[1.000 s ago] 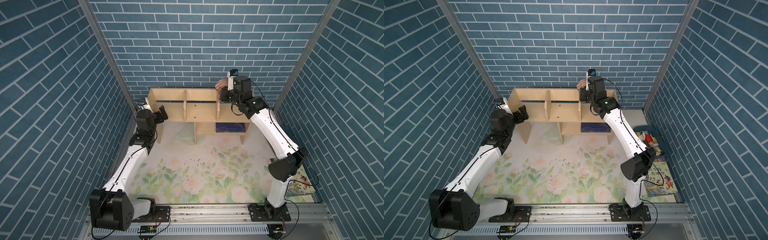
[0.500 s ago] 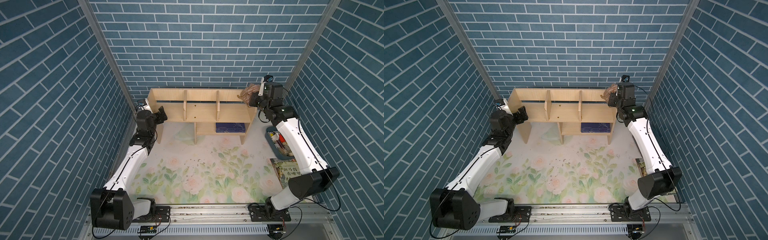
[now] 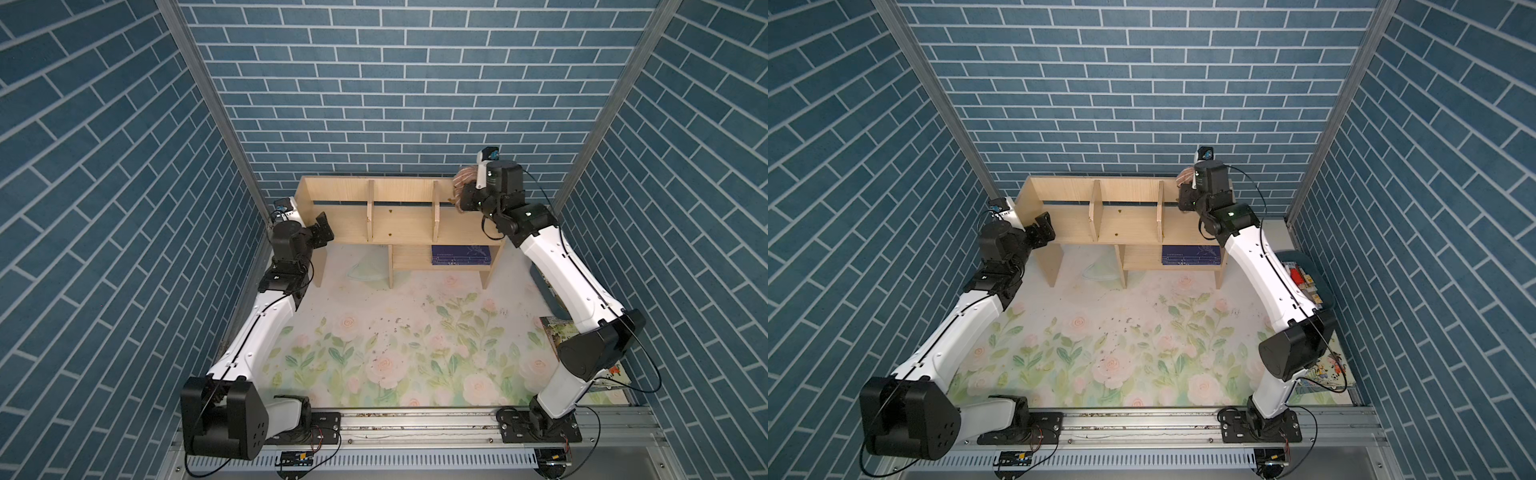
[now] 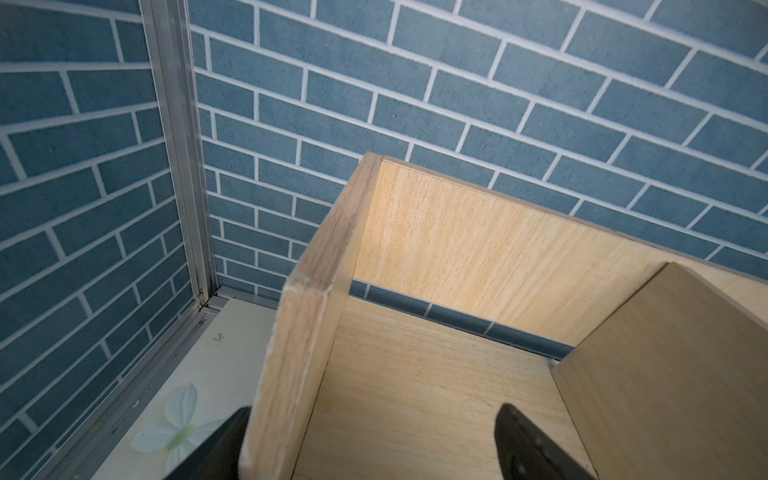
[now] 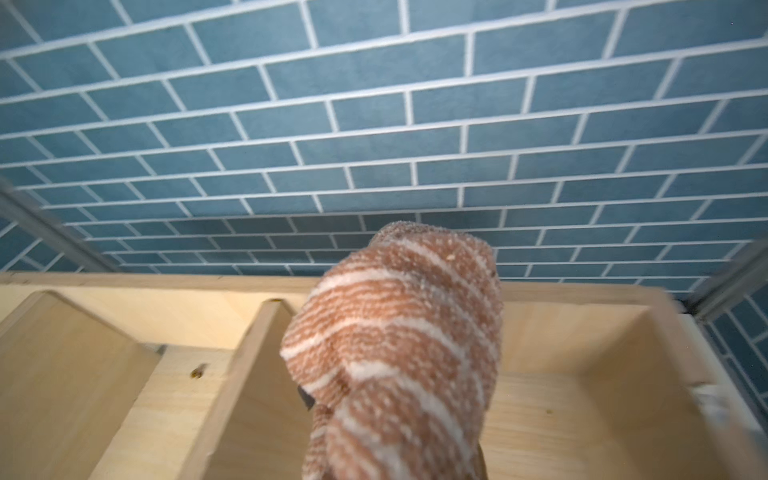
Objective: Wipe the bookshelf clean with a cloth
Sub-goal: Wipe the dust from the shelf, then place the cleaning item at the center of the board.
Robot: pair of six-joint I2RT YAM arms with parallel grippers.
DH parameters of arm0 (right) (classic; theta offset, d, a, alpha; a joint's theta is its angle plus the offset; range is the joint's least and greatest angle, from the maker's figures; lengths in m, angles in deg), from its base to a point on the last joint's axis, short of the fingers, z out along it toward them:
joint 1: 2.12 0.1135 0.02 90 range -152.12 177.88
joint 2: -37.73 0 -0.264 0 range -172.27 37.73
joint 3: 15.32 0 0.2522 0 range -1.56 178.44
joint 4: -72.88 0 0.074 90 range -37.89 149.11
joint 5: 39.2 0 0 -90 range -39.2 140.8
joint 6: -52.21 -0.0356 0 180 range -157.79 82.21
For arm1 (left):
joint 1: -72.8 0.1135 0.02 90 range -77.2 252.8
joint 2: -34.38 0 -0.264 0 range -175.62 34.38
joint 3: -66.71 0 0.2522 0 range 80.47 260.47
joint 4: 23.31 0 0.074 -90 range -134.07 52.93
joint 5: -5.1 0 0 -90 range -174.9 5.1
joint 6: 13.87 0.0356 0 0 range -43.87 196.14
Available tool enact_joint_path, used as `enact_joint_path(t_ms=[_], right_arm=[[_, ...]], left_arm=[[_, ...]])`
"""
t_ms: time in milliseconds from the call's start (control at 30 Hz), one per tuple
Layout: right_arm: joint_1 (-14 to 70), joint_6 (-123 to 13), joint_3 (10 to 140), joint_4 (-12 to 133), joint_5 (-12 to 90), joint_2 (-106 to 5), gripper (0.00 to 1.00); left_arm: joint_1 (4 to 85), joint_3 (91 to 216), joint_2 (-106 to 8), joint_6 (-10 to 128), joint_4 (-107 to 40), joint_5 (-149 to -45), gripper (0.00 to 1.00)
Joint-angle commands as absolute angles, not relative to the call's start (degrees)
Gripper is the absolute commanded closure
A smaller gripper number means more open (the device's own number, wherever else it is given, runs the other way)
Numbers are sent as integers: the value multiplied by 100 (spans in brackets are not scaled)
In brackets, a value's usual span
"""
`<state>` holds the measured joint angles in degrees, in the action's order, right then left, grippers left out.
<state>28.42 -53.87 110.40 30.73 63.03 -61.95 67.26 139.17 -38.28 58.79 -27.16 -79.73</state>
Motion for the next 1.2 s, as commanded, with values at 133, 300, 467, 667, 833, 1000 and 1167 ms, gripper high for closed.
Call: enact_joint_path(t_ms=[133,300,467,667,833,1000,1167], right_arm=[[3160,-5222,10228,3229,6377,-5649,100],[3269,-5214,9107,3208,6939,-4829,100],[3925,-5349,7129,3621,7381,-3107,100],[5204,-5976,5341,3971,7662,-2032,100],[5606,-6651,4207,4977,7819,-2495,100],[4701,-6982,3495,6565,6561,-3925,93],[4630,-6774,3172,6975,6428,-3849,37]], left_arm=[[6727,13812,-3777,5873,-2556,-8225,9],[6727,13797,-3749,5880,-2556,-8229,9],[6727,13785,-3674,5839,-2578,-8181,9],[6682,13839,-3522,5731,-2758,-8037,7],[6543,13664,-2914,5608,-3197,-7556,4],[6542,12976,-1986,5566,-3843,-7539,0],[6542,12105,-1072,5574,-4169,-7446,0]])
